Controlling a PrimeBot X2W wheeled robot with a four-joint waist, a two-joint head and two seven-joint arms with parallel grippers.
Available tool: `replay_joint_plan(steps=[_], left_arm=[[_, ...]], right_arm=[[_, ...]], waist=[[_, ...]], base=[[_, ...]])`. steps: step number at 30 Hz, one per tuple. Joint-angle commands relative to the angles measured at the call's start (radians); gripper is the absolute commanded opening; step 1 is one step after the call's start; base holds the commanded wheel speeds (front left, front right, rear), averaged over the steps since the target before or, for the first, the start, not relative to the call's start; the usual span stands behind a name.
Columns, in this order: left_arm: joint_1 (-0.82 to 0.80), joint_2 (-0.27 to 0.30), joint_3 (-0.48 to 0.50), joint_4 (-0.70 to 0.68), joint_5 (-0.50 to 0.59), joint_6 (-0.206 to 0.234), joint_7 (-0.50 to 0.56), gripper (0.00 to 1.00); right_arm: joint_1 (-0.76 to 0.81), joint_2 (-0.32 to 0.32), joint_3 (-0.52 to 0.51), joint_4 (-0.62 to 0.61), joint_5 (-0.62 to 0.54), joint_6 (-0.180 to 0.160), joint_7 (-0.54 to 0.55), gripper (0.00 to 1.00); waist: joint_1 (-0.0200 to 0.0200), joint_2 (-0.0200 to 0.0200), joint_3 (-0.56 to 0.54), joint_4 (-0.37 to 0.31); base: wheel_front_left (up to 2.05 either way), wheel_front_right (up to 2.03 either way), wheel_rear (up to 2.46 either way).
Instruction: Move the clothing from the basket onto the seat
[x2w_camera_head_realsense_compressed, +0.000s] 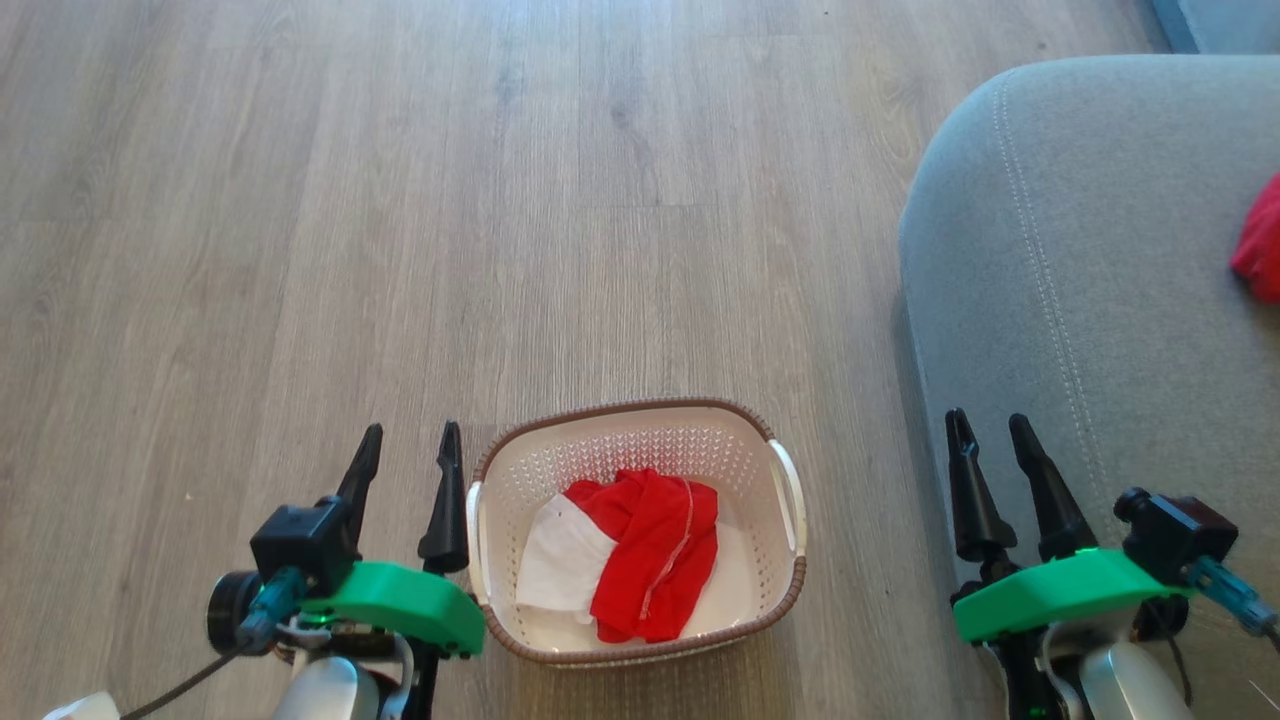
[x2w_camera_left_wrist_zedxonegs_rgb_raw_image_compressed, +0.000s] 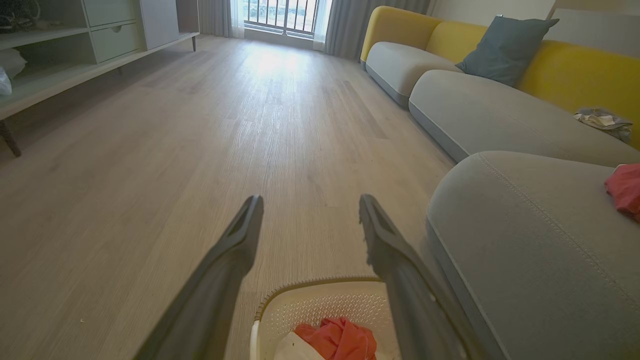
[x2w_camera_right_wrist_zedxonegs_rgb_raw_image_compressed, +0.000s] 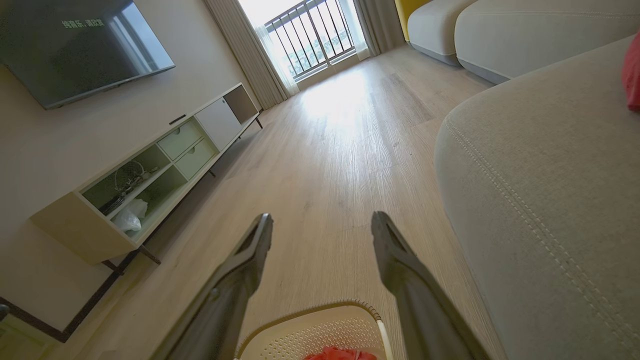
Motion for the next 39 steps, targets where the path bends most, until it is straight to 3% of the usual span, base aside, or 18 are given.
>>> replay_joint_plan(steps=[1,11,17,29,34,39], left_arm=[[-0.039,-0.002,0.038,-0.034,0.000,0.003,-0.005,1.00],[-0.041,-0.002,0.034,-0.039,0.002,0.004,-0.005,1.00],[-0.054,-0.002,0.022,-0.018,0.018,-0.018,-0.005,1.00],[-0.206,-0.002,-0.061,0.143,0.129,-0.106,-0.005,1.00],[-0.329,0.000,-0.098,0.261,0.234,-0.160,-0.005,1.00],[-0.439,0.031,-0.139,0.373,0.318,-0.180,-0.005,1.00]], right_arm=[[-0.021,0.004,0.022,-0.034,-0.010,0.000,-0.013,1.00],[-0.025,0.009,0.022,-0.041,-0.007,0.000,-0.013,1.00],[-0.035,0.011,-0.002,-0.023,-0.029,0.000,-0.013,1.00],[-0.102,0.017,-0.043,-0.035,-0.065,0.000,-0.013,1.00],[-0.136,0.017,-0.063,-0.082,-0.038,0.000,-0.013,1.00],[-0.158,0.017,-0.065,-0.118,-0.025,0.000,-0.013,1.00]], waist=[[0.0001,0.0000,0.000,0.002],[0.0001,0.0000,0.009,0.015],[0.0001,0.0000,0.051,0.001],[0.0001,0.0000,0.336,-0.054],[0.0001,0.0000,0.502,-0.090],[0.0001,0.0000,0.618,-0.118]], base=[[0.00,0.00,0.00],[0.00,0.00,0.00],[0.00,0.00,0.00],[0.00,0.00,0.00],[0.00,0.00,0.00],[0.00,0.00,0.00]])
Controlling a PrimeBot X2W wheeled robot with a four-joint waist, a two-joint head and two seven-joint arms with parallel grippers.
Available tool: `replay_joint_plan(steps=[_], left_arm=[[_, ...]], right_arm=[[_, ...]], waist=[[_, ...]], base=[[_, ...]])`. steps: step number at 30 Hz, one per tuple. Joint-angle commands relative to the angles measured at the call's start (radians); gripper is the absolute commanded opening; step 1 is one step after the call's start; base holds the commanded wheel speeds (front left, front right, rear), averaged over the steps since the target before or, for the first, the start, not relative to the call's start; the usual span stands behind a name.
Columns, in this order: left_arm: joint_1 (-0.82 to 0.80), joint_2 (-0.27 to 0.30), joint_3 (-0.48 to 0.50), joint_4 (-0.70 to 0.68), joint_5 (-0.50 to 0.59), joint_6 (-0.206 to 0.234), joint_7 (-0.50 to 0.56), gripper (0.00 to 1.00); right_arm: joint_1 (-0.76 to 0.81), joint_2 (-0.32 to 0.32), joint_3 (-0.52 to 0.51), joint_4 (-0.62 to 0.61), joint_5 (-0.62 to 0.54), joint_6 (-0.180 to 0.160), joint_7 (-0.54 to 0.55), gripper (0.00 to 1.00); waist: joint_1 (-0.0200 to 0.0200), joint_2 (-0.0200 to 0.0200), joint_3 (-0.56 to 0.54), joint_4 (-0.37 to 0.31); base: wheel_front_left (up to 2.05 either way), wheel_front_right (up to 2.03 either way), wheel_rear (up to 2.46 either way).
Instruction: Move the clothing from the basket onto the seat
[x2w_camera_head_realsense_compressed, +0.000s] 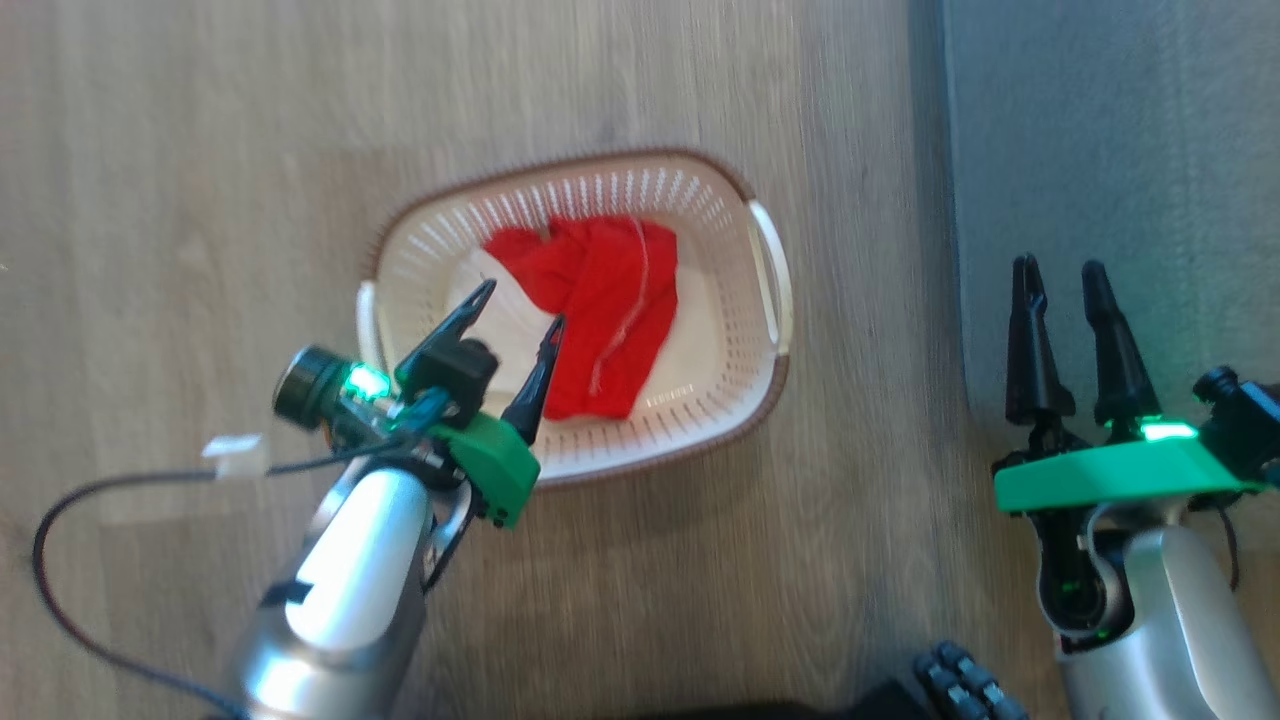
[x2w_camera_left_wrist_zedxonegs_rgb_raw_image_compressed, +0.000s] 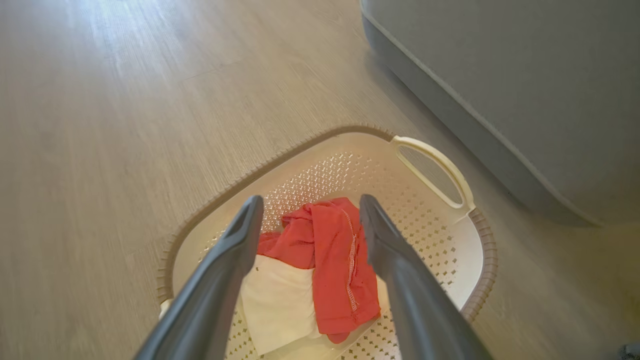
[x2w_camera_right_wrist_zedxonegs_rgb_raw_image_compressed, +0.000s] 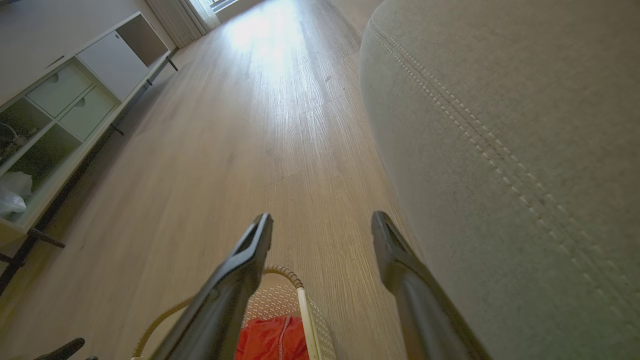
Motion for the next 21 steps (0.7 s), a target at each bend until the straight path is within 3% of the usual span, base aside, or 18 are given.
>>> replay_joint_plan(steps=[1,18,21], left_arm=[[-0.033,0.031,0.001,0.011,0.035,-0.001,-0.005,1.00],[-0.341,0.165,-0.079,0.351,0.100,0.021,-0.005,1.00],[-0.387,0.168,-0.094,0.433,0.105,0.015,-0.005,1.00]], right_arm=[[-0.004,0.002,0.022,-0.039,0.013,0.000,-0.009,1.00],[-0.062,0.002,0.151,-0.077,0.111,0.000,-0.009,1.00],[-0.053,0.002,0.156,-0.085,0.129,0.000,-0.009,1.00]], waist=[[-0.0003,0.0000,0.123,-0.049],[-0.0003,0.0000,0.343,-0.235],[-0.0003,0.0000,0.353,-0.250]], base=[[0.00,0.00,0.00],[0.00,0.00,0.00],[0.00,0.00,0.00]])
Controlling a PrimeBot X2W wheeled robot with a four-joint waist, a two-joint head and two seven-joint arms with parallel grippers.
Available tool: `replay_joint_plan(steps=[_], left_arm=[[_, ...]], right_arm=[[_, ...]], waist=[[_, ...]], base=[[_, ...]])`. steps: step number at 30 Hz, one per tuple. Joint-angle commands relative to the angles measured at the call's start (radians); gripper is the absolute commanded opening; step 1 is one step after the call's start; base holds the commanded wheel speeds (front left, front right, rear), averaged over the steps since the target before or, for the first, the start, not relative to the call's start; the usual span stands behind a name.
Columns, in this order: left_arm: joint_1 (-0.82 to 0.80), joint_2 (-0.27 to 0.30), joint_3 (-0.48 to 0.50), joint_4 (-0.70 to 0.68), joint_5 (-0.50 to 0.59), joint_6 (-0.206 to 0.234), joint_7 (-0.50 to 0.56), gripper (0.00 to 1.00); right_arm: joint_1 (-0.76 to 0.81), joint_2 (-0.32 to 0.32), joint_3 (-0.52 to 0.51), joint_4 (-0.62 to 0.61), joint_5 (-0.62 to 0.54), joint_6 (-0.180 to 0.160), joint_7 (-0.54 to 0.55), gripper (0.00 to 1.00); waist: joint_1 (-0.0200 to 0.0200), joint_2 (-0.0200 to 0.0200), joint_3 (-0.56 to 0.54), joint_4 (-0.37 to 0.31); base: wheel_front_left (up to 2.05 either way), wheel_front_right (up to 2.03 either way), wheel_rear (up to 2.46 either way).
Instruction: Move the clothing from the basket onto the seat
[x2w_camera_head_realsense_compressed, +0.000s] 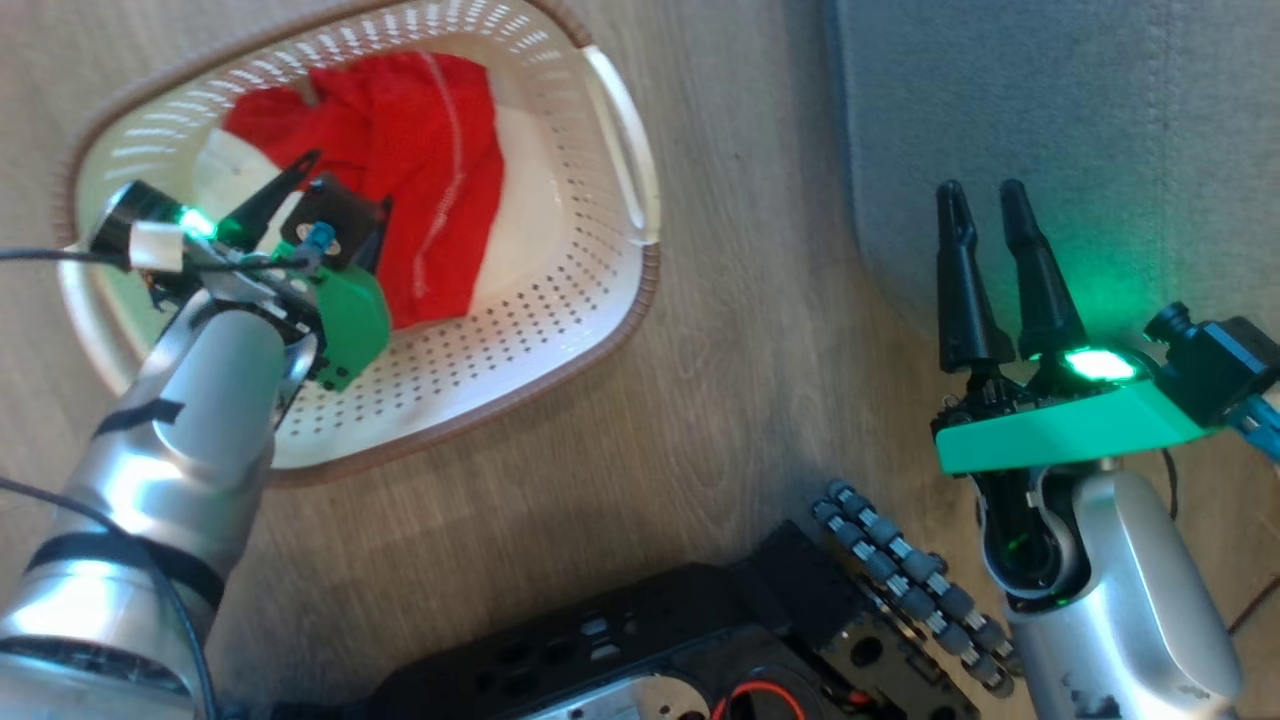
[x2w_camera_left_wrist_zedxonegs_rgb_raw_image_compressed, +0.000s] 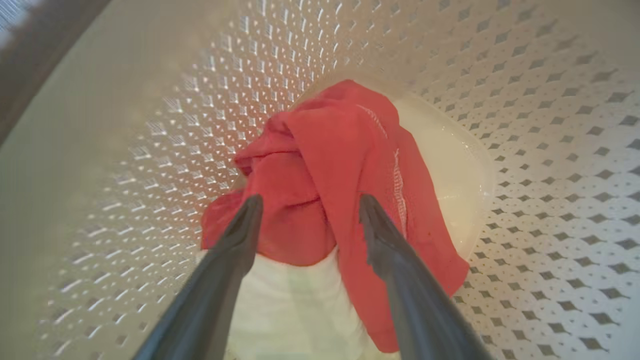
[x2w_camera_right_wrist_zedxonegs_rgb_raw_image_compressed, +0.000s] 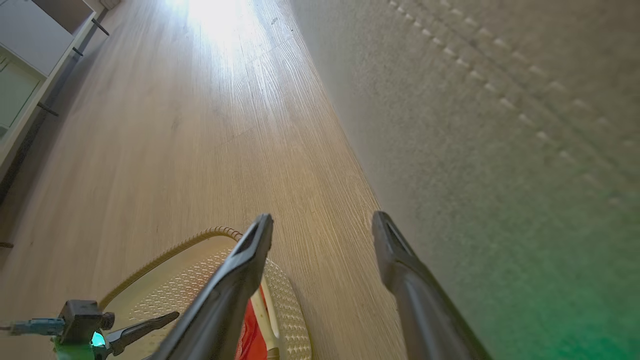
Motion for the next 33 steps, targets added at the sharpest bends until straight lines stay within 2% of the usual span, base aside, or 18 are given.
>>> replay_joint_plan(steps=[1,8,14,22,31,32,33], left_arm=[[-0.001,0.021,0.014,0.020,0.003,0.004,-0.005,1.00],[-0.084,0.004,-0.008,0.171,0.004,0.008,-0.005,1.00],[-0.132,-0.017,0.004,0.252,-0.022,0.034,0.001,1.00],[-0.154,-0.020,-0.033,0.286,-0.012,0.000,0.102,1.00],[-0.157,-0.008,-0.045,0.291,-0.022,-0.005,0.174,1.00],[-0.156,-0.007,-0.048,0.291,-0.023,-0.009,0.181,0.49],[-0.156,-0.006,-0.052,0.292,-0.023,-0.014,0.184,0.03]], right_arm=[[0.040,-0.001,0.019,-0.031,0.009,0.000,-0.007,1.00],[0.075,-0.001,0.037,-0.061,0.028,0.000,-0.007,1.00],[0.101,-0.001,0.044,-0.086,0.035,0.000,-0.007,1.00],[0.130,-0.001,0.042,-0.112,0.036,0.000,-0.007,1.00],[0.140,-0.001,0.045,-0.124,0.046,0.000,-0.007,1.00],[0.140,-0.001,0.045,-0.125,0.048,0.000,-0.007,1.00],[0.139,-0.001,0.045,-0.125,0.051,0.000,-0.007,1.00]], waist=[[-0.0002,0.0001,0.029,-0.032],[-0.0002,0.0001,0.049,-0.045],[-0.0002,0.0001,0.063,-0.049],[-0.0002,0.0001,0.079,-0.048],[-0.0002,0.0001,0.086,-0.053],[-0.0002,0.0001,0.086,-0.054],[-0.0002,0.0001,0.086,-0.055]], base=[[0.00,0.00,0.00],[0.00,0.00,0.00],[0.00,0.00,0.00],[0.00,0.00,0.00],[0.00,0.00,0.00],[0.00,0.00,0.00],[0.00,0.00,0.00]])
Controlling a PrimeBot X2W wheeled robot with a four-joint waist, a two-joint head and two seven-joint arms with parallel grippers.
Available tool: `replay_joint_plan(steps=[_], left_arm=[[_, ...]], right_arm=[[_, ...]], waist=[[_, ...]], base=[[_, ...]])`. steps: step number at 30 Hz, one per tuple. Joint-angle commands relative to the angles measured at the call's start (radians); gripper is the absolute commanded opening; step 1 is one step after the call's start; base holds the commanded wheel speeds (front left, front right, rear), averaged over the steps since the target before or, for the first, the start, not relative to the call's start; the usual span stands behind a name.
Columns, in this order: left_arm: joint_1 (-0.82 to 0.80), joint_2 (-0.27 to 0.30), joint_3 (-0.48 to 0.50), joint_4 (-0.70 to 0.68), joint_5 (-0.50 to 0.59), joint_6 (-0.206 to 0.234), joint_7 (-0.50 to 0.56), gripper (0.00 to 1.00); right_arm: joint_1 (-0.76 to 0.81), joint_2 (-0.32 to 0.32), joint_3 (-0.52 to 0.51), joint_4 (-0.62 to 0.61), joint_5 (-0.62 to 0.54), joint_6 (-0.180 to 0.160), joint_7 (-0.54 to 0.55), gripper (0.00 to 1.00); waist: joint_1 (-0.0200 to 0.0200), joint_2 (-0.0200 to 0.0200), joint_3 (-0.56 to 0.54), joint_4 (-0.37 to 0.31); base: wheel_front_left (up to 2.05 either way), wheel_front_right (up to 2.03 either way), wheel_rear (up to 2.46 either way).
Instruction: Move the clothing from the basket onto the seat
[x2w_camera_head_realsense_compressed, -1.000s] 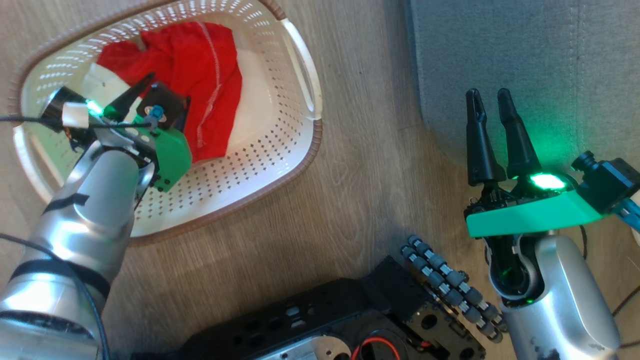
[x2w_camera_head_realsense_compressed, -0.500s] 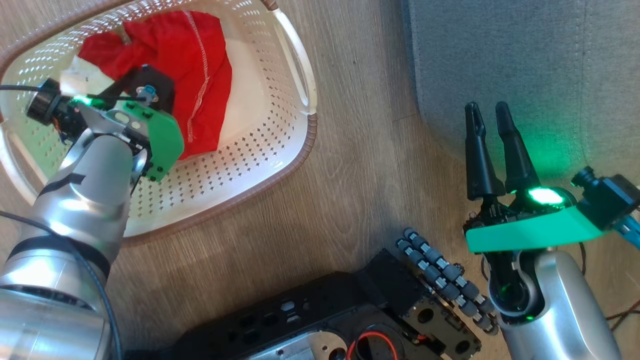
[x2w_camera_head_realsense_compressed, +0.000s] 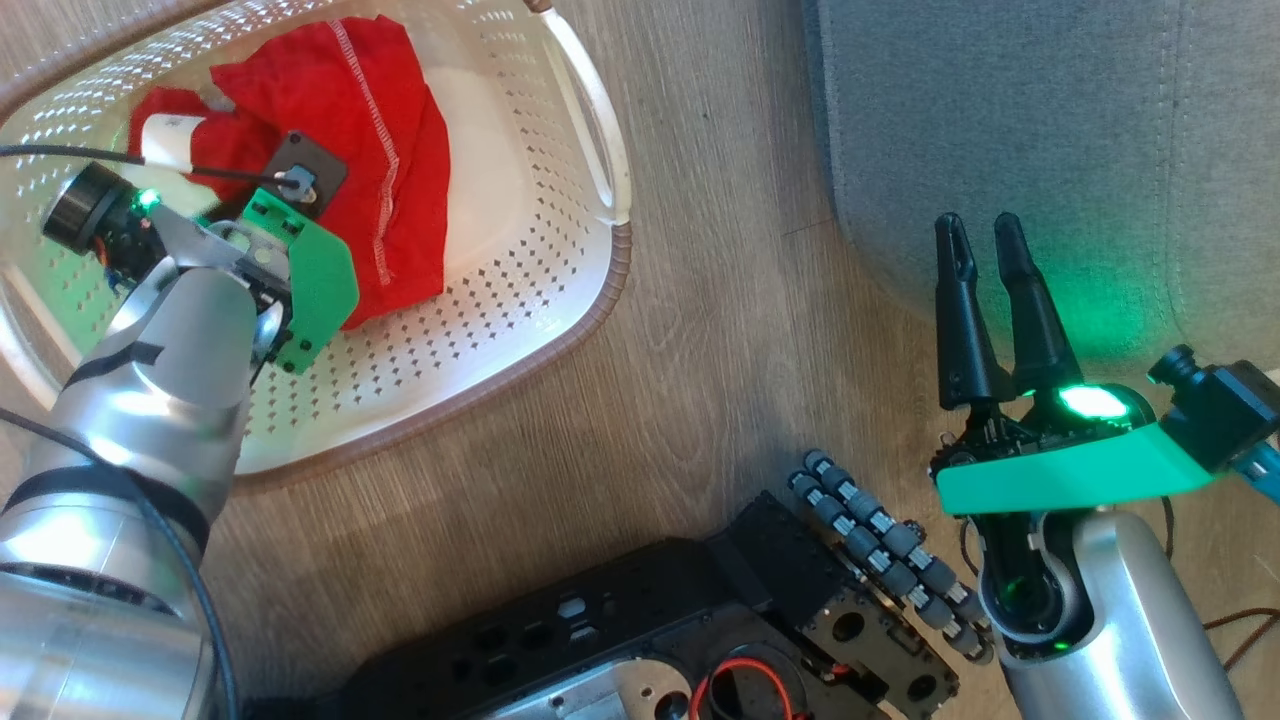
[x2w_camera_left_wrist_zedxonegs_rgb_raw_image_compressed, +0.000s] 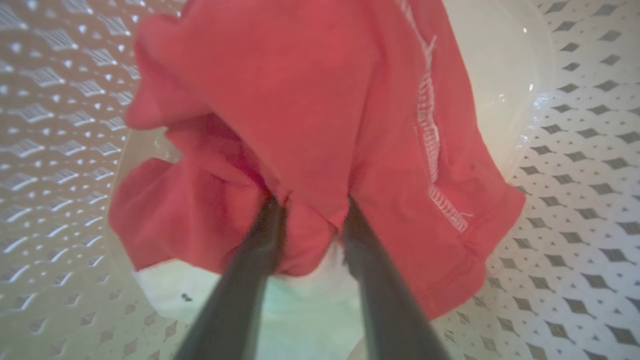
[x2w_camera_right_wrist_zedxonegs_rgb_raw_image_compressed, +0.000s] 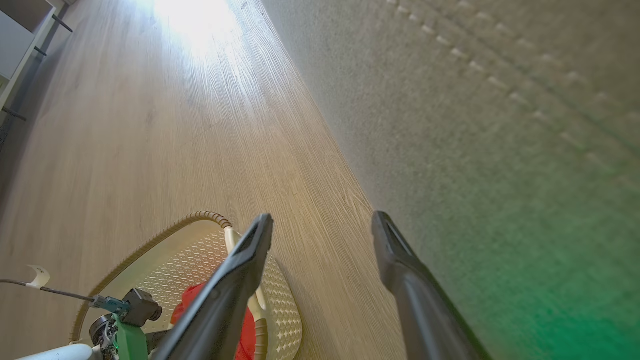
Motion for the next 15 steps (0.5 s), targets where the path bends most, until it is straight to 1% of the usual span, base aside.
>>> replay_joint_plan(steps=[1,9,15], left_arm=[[0.019,0.025,0.011,-0.005,-0.004,-0.004,-0.001,0.00],[0.024,0.036,0.000,-0.004,-0.018,-0.016,-0.003,0.00],[0.035,0.040,0.005,-0.004,-0.044,-0.026,-0.051,0.00]], right_arm=[[0.056,-0.008,0.017,-0.025,0.009,0.000,-0.006,1.00],[0.029,-0.008,0.020,-0.015,0.029,0.000,-0.006,1.00],[-0.019,-0.008,0.025,0.006,0.033,0.000,-0.006,1.00]], waist=[[0.0000,0.0000,-0.001,0.000],[0.0000,0.0000,-0.019,-0.010],[0.0000,0.0000,-0.059,-0.021]], base=[[0.00,0.00,0.00],[0.00,0.00,0.00],[0.00,0.00,0.00]])
